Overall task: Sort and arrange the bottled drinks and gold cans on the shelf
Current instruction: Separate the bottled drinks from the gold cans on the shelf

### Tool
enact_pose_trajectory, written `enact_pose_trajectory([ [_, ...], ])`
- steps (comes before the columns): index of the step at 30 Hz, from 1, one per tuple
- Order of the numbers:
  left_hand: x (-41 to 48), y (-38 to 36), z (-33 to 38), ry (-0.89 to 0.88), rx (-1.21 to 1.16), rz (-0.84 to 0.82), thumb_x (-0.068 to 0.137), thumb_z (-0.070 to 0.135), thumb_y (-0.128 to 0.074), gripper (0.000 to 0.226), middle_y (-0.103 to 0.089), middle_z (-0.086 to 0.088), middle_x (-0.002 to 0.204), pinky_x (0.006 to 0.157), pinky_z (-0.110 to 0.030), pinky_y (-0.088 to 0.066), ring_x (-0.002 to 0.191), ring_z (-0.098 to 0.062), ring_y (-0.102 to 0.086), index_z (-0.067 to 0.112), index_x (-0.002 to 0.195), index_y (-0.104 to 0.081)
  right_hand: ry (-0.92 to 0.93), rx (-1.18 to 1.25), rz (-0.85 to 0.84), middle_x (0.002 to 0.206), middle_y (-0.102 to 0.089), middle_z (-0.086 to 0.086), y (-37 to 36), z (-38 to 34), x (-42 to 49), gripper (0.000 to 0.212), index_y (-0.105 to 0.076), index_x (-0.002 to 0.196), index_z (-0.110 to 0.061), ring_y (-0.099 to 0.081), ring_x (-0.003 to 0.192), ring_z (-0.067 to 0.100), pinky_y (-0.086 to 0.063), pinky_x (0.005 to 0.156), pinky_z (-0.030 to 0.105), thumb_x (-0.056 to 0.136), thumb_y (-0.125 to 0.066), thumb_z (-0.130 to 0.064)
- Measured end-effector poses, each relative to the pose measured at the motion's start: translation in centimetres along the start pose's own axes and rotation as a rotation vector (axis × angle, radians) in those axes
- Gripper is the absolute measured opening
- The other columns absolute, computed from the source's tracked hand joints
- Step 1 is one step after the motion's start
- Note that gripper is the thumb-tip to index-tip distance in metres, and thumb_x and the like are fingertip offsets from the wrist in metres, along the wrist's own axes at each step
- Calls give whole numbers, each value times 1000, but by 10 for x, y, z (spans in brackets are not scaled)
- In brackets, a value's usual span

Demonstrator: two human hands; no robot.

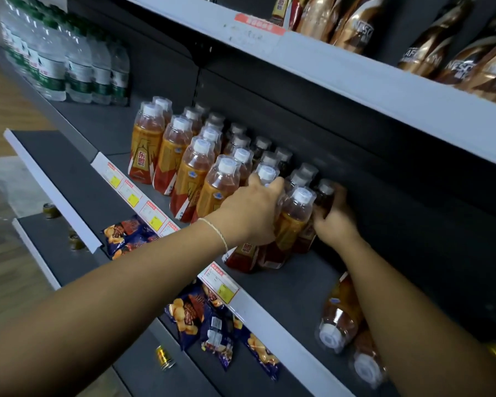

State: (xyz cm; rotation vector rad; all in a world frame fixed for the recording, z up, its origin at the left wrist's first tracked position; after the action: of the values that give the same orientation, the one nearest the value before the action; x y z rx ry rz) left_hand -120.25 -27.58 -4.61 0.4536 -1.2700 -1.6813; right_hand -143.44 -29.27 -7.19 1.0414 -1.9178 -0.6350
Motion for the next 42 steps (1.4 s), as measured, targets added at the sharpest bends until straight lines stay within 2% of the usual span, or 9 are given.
enact_pose_trajectory([
  [4,-6,3,7,44,25,-30,76,10,-67,76,-28,-22,135,71,-37,-58,82,-33,-60,27,135,-21,-61,-33,-224,148,-47,5,22,0,-1,90,-6,156,-32,-51,128,27,-35,94,24,91,-68,-31],
  [7,-13,6,18,79,133,-19,78,13,-66,86,-27,-23,136,73,-38,-56,92,-37,-59,25,146,-14,-10,-40,-300,154,-40,1,42,1,-25,99,6,155,-40,-43,137,24,-29,102,22,91,-68,-27],
  [11,-24,3,45,96,431,91,81,24,-61,82,-27,-25,140,84,-42,-48,115,-44,-45,15,148,-15,82,-126,-247,155,-39,3,79,16,-66,85,-19,156,-31,-37,142,23,-23,109,20,88,-70,-28],
  [15,-33,-8,105,41,613,229,87,36,-49,57,-34,-25,137,97,-50,-39,122,-46,-40,10,137,-37,72,-194,-200,147,-49,10,133,45,-106,68,-39,150,-22,-45,136,26,-35,114,35,89,-67,-29],
  [18,-34,-25,163,-61,671,230,87,39,-50,55,-38,-26,136,106,-54,-32,126,-48,-36,10,133,-44,56,-249,-154,144,-52,9,178,72,-134,59,-47,144,-18,-49,133,26,-38,112,34,90,-67,-30],
  [21,-39,-44,225,-150,637,186,87,38,-50,47,-46,-21,129,107,-52,-31,121,-43,-42,11,125,-49,-9,-311,-141,139,-57,7,224,103,-164,55,-49,143,-20,-54,126,26,-43,106,32,92,-63,-35],
  [26,-54,-81,325,-361,518,130,83,41,-53,40,-57,-13,118,92,-40,-39,109,-34,-54,16,115,-56,-106,-292,-42,120,-68,4,300,148,-219,41,-62,129,-19,-65,104,25,-51,93,31,91,-64,-33],
  [38,-97,-165,530,-729,314,-31,82,29,-59,37,-57,-12,119,83,-39,-46,107,-35,-58,17,116,-53,-365,-457,45,124,-64,8,447,259,-334,39,-64,126,-17,-60,113,23,-49,98,32,89,-66,-29],
  [42,-98,-189,575,-779,226,-115,83,28,-60,40,-57,-8,121,77,-36,-48,106,-33,-60,20,121,-52,-422,-484,110,103,-70,7,474,291,-348,22,-69,106,-16,-65,96,25,-55,81,35,86,-62,-23],
])
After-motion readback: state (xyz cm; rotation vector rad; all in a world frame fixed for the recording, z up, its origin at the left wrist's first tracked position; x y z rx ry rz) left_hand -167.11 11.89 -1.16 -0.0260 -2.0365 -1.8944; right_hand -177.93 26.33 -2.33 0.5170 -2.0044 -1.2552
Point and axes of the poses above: each hand's wrist, its own x-axis towards the middle knuckle, its own y-axis out of the back of the hand, z = x × y, the point moved 2 cm from there along x, towards the middle knuckle
